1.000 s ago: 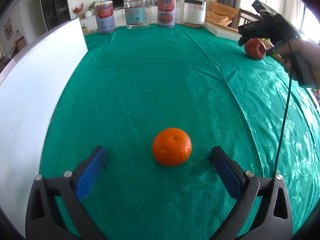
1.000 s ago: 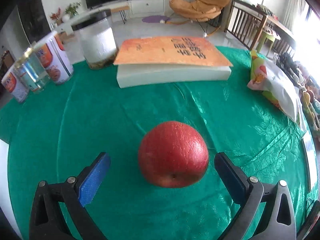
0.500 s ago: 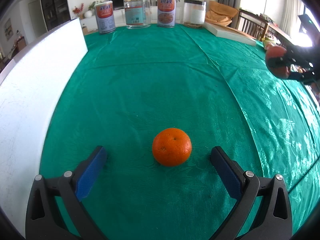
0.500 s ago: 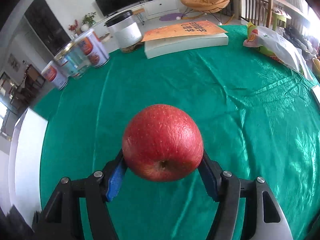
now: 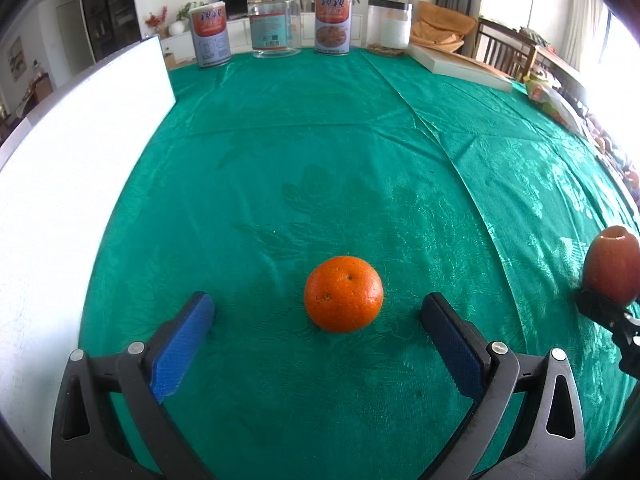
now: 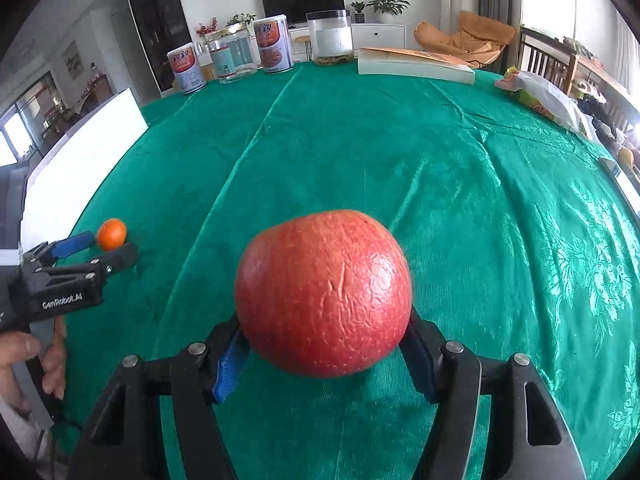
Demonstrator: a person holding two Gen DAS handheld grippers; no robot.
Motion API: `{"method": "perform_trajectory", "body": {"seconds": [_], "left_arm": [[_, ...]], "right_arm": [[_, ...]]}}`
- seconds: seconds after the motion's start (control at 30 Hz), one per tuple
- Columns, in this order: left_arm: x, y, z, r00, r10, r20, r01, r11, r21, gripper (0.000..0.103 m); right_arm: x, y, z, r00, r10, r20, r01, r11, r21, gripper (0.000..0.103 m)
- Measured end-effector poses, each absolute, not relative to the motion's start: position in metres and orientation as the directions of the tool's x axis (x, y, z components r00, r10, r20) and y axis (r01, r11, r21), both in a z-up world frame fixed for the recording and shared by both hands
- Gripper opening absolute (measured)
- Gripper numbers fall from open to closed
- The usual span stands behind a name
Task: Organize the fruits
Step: 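Grasp the red apple with the right tool and lift it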
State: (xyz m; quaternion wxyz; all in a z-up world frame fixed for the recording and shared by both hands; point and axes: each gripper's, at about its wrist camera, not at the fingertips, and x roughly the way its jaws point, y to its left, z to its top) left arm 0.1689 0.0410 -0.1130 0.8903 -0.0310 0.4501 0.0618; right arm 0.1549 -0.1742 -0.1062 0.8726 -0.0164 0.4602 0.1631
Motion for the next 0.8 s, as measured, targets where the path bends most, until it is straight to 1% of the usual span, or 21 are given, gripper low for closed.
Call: {"method": "perform_trajectory", "body": {"seconds": [0.13,0.23,0.33,0.57,0.63,0.67,0.73,0.8], "left_arm": [[0.169,0.041,-0.113,0.587,0.081,-0.805,-0.138,0.990,-0.002,0.102],[0.167,0.042,-0.112,0.590,0.054,-0.805,-0.113,0.993,-0.016,0.102],[0.158,0.044,-0.112,0.587,0.023,-0.809,-0.075,0.997,-0.026,0.102],[0.139,0.058,-0.108,0.595,-0.022,-0.803,-0.082,0.993,-0.087,0.102],[0.136,0.062,-0.108,0.597,-0.032,-0.801,-0.084,0.991,-0.102,0.102],[0.135,0.064,-0.107,0.600,-0.039,-0.799,-0.084,0.990,-0.112,0.102],[0.134,0.067,-0.105,0.608,-0.062,-0.792,-0.077,0.988,-0.136,0.101],[0.133,0.070,-0.104,0.616,-0.084,-0.784,-0.064,0.986,-0.156,0.101]], "right_arm": [[0.160,-0.181,-0.102,0.511,0.314,-0.800,-0.295,0.938,0.180,0.067],[0.158,-0.182,-0.100,0.494,0.350,-0.796,-0.298,0.928,0.223,0.067],[0.156,-0.182,-0.100,0.494,0.350,-0.796,-0.295,0.928,0.226,0.067],[0.159,-0.182,-0.099,0.506,0.348,-0.789,-0.290,0.930,0.224,0.067],[0.161,-0.183,-0.098,0.509,0.354,-0.784,-0.279,0.930,0.239,0.069],[0.162,-0.184,-0.097,0.517,0.349,-0.782,-0.273,0.933,0.236,0.072],[0.163,-0.182,-0.093,0.535,0.337,-0.774,-0.275,0.936,0.218,0.079],[0.165,-0.178,-0.090,0.551,0.319,-0.771,-0.287,0.940,0.184,0.089]]}}
